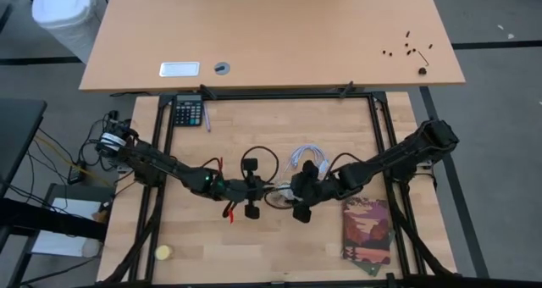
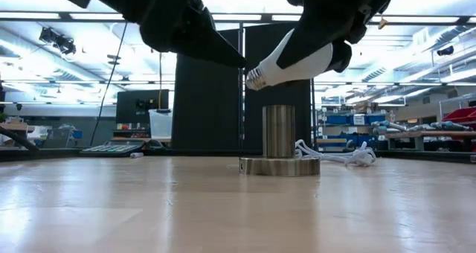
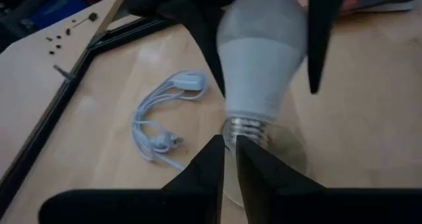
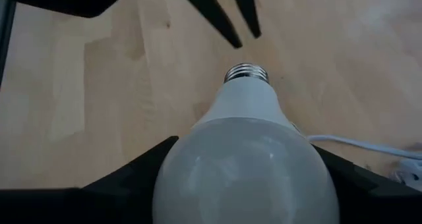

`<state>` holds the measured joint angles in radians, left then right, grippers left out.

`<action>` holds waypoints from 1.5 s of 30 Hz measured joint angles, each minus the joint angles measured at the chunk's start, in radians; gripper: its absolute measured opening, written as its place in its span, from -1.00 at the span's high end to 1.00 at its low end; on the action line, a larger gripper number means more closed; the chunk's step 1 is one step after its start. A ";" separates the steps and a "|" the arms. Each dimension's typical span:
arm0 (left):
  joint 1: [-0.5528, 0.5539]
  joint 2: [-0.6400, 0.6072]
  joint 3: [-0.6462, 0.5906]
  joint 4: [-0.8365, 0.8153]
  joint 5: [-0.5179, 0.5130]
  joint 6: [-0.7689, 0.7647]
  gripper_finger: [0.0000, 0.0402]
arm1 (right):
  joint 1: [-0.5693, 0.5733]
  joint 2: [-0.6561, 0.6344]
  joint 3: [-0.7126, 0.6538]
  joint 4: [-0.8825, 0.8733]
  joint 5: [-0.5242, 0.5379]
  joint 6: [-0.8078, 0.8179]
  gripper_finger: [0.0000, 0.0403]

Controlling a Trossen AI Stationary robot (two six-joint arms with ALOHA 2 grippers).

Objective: Screw lightbulb
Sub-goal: Insert the lightbulb into the lamp socket

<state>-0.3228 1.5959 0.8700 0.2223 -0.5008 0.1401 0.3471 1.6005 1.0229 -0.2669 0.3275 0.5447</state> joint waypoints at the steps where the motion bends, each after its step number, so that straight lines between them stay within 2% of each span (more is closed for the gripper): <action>1: 0.007 0.000 0.000 0.002 0.014 0.008 0.77 | -0.007 0.000 0.000 0.001 -0.010 -0.005 -0.37; 8: 0.042 0.017 0.000 0.042 0.084 0.002 0.77 | -0.032 0.000 0.048 -0.048 -0.036 -0.046 -0.38; 13: 0.047 0.019 0.000 0.064 0.095 0.007 0.77 | -0.038 0.000 0.104 -0.091 -0.034 -0.083 -0.38; 22: 0.049 0.019 -0.001 0.083 0.095 0.008 0.77 | -0.075 -0.003 0.125 -0.160 -0.024 -0.104 -0.38; 32: 0.048 0.019 0.000 0.041 0.098 0.000 0.77 | -0.153 -0.019 0.125 -0.197 -0.250 -0.102 -0.38; 38: 0.058 0.025 0.000 -0.001 0.175 -0.089 0.75 | -0.189 -0.019 0.125 -0.214 -0.356 -0.117 -0.38; 41: 0.063 0.033 0.000 -0.022 0.207 -0.108 0.66 | -0.201 -0.016 0.159 -0.281 -0.366 -0.145 -0.38; 45: 0.066 0.052 0.000 -0.011 0.208 -0.145 0.45 | -0.208 -0.016 0.218 -0.350 -0.354 -0.184 -0.38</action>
<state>-0.2564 1.6484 0.8696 0.2117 -0.2932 -0.0052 0.1393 1.5841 1.2408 -0.6169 -0.0261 0.3606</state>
